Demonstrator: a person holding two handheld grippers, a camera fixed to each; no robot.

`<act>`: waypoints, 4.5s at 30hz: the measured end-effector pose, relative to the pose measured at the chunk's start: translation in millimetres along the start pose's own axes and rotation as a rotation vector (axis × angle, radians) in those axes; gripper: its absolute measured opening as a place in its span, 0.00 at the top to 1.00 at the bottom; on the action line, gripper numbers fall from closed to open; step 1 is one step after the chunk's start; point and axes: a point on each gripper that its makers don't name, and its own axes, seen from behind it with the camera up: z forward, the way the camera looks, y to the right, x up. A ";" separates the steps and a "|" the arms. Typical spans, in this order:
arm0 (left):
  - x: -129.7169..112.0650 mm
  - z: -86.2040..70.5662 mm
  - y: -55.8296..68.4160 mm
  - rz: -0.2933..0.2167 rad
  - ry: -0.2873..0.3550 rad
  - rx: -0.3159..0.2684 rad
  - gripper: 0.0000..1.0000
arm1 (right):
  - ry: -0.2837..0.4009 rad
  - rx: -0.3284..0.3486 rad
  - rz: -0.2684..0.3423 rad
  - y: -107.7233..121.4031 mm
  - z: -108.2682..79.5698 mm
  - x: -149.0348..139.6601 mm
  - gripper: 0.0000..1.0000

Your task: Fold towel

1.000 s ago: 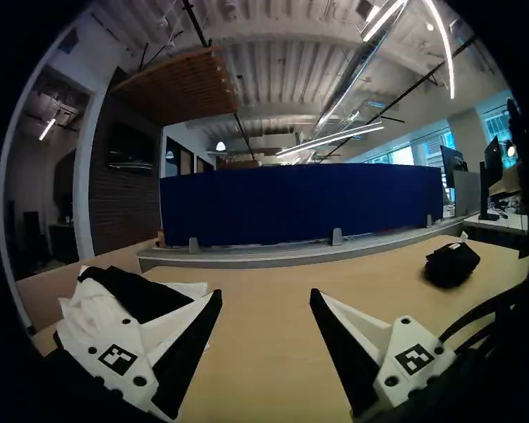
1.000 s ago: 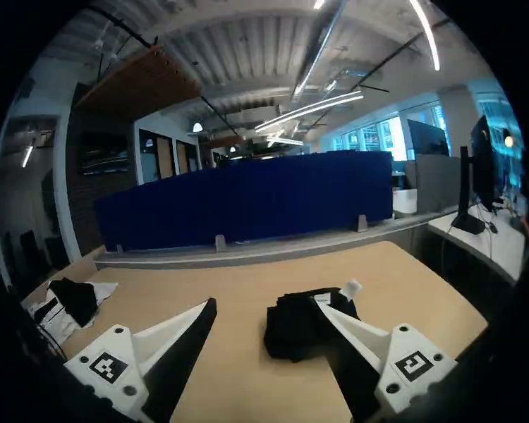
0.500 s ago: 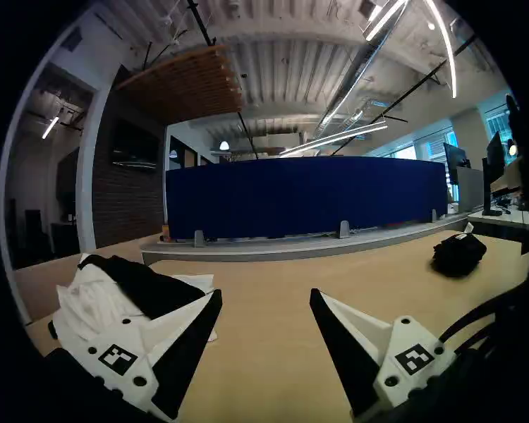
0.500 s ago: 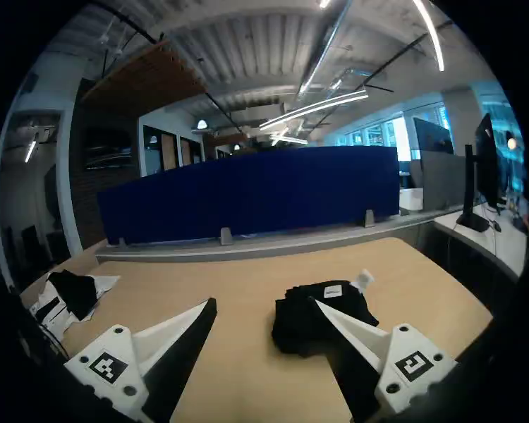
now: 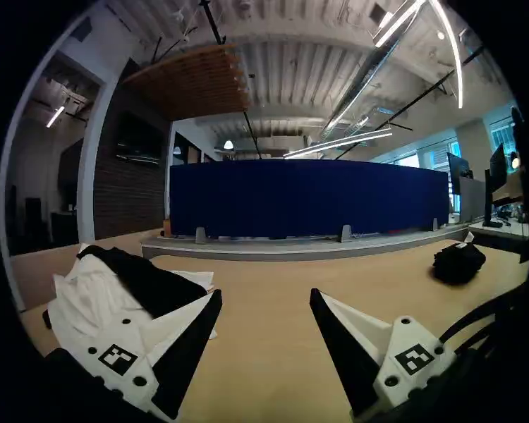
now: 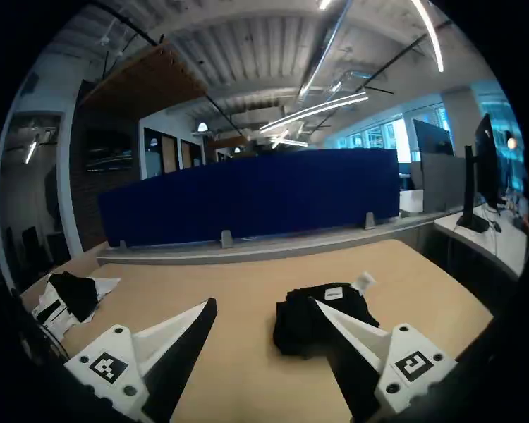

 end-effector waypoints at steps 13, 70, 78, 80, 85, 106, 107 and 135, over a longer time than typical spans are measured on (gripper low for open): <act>0.0 -0.5 -0.8 -0.001 -0.001 -0.011 0.07 | 0.048 -0.014 0.016 20.4 -3.9 15.6 0.01; 0.4 -0.6 -0.3 0.000 -0.001 -0.010 0.03 | 0.192 -0.055 -0.025 76.6 7.7 -66.0 0.01; 0.3 -0.7 -0.3 0.000 -0.001 -0.010 0.03 | 0.187 -0.055 -0.068 69.5 8.6 -69.9 0.01; 0.3 -0.6 -0.4 0.000 -0.001 -0.010 0.03 | 0.194 -0.060 -0.071 69.8 7.5 -69.2 0.01; 0.2 -0.5 -0.3 0.000 -0.001 -0.010 0.03 | 0.204 -0.065 -0.081 69.0 4.5 -69.1 0.01; -0.3 -0.1 0.1 0.000 -0.001 -0.010 0.03 | 0.205 -0.051 -0.126 59.9 4.6 -73.6 0.00; -0.4 0.0 0.0 0.000 -0.001 -0.010 0.03 | 0.205 -0.051 -0.126 60.1 4.6 -73.7 0.00; -0.4 0.5 -0.7 -0.001 -0.001 -0.010 0.03 | 0.204 -0.051 -0.127 60.4 2.5 -74.0 0.00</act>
